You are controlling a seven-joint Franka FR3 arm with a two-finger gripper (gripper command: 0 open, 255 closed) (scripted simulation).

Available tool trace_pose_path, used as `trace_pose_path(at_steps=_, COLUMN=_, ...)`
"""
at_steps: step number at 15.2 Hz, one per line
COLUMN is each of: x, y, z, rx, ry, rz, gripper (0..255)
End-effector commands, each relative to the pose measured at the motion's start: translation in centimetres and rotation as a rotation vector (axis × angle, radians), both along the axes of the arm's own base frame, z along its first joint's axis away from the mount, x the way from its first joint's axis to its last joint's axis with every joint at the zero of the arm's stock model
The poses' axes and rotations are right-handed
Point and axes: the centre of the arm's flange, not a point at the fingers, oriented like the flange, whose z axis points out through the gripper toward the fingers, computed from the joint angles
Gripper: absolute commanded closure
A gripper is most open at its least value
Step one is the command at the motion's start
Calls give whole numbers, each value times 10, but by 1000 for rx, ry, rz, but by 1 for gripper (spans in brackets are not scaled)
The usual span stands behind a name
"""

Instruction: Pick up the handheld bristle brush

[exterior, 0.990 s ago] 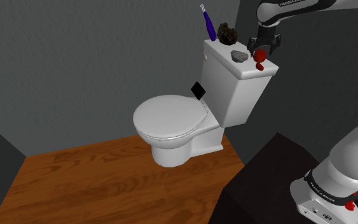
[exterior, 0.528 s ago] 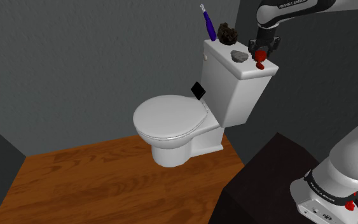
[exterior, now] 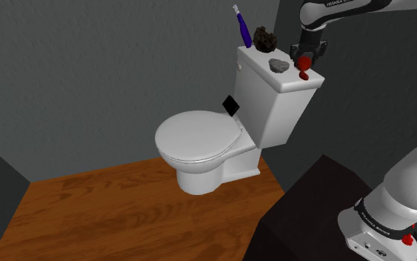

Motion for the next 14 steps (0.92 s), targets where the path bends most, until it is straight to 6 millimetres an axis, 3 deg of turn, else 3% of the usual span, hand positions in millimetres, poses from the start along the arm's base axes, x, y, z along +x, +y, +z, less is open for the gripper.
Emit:
trace_pose_path(at_steps=1, x=0, y=0, z=11, rx=0, ry=0, rz=0, gripper=255)
trace_pose_path(at_steps=12, x=0, y=0, z=69, rx=0, ry=0, rz=0, gripper=255)
trace_pose_path(at_steps=14, x=0, y=0, z=70, rx=0, ry=0, rz=0, gripper=255)
